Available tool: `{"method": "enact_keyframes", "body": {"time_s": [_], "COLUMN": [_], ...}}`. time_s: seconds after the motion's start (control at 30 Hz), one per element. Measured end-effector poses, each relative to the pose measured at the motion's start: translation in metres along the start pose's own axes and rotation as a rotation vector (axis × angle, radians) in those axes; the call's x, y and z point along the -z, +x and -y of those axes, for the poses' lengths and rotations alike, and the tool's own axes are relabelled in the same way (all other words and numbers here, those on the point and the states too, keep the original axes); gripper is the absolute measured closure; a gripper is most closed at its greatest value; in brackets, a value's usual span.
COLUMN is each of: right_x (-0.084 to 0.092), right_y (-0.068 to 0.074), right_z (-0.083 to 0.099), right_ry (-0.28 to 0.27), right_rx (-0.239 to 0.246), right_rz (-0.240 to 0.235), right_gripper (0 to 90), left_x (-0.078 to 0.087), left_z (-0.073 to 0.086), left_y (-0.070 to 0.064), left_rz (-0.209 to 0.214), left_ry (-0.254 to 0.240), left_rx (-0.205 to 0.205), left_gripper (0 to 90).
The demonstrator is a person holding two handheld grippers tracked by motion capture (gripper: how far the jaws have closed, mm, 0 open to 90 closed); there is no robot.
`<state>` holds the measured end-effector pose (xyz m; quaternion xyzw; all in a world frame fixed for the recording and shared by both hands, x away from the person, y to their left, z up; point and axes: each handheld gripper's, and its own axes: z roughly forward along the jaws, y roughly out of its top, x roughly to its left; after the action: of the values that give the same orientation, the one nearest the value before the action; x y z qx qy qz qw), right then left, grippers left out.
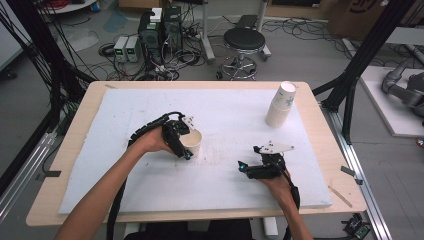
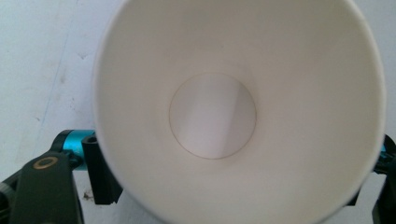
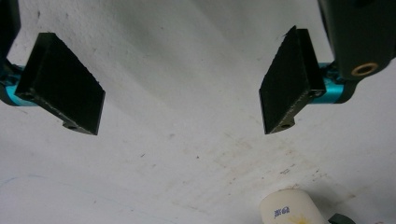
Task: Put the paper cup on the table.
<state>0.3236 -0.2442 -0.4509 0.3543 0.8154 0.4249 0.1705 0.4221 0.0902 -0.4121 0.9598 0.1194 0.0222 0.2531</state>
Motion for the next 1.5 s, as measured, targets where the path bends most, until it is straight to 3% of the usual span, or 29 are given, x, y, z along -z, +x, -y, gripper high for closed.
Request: {"method": "enact_keyframes", "body": {"time_s": [0.13,0.37,0.67,0.83,1.17,1.23,1.4,1.5], "right_x": [0.000,0.000,0.000,0.000,0.002,0.002,0.002,0.002], "right_y": [0.000,0.000,0.000,0.001,-0.001,-0.001,-0.001,-0.001], "right_z": [0.000,0.000,0.000,0.000,0.001,0.001,0.001,0.001], "right_ry": [-0.002,-0.006,-0.007,-0.007,-0.022,-0.023,-0.017,-0.019], "right_rx": [0.001,-0.001,-0.003,0.000,-0.017,-0.024,-0.021,-0.015], "right_rz": [0.000,-0.003,-0.005,-0.001,0.007,0.003,0.000,0.000], "right_gripper": [14.4,14.4,14.4,14.4,14.4,14.4,14.4,14.4], "left_x": [0.009,0.017,0.032,0.044,0.060,0.061,0.062,0.061], "left_z": [0.004,0.013,0.041,0.057,0.103,0.111,0.134,0.147], "left_y": [0.000,-0.002,-0.009,-0.020,-0.040,-0.044,-0.054,-0.060], "left_rz": [0.001,-0.003,-0.031,-0.060,-0.125,-0.140,-0.206,-0.243], "left_ry": [-0.033,-0.040,-0.112,-0.148,-0.327,-0.342,-0.394,-0.456], "left_rx": [0.012,0.024,0.074,0.082,0.165,0.179,0.226,0.265], "left_gripper": [18.3,18.5,18.5,18.3,18.9,18.9,18.8,18.8]}}
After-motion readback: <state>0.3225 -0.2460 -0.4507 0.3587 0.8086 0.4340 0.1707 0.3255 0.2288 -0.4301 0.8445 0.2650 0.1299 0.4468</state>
